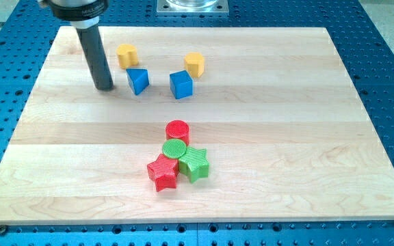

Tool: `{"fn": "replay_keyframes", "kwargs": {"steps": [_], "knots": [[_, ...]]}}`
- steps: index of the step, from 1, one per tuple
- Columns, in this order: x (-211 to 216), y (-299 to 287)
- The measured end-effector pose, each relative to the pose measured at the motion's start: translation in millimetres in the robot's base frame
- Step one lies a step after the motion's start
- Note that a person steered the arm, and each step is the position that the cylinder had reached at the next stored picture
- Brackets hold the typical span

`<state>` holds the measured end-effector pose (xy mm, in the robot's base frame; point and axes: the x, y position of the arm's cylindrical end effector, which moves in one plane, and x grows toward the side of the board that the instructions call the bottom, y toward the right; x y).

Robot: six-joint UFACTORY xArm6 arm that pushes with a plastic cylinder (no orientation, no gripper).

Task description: Move the triangle into the cube

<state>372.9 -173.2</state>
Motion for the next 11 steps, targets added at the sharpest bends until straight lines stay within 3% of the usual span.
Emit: {"fn": "replay_keyframes", "kwargs": {"steps": [2,3,4,6,9,10,11], "knots": [[-12.8,70.3],[-13.0,56.1],[-41.7,63.5],[-44.8,105.5],[-27.3,97.4],[-7.1,53.5],[46.1,53.3]]}}
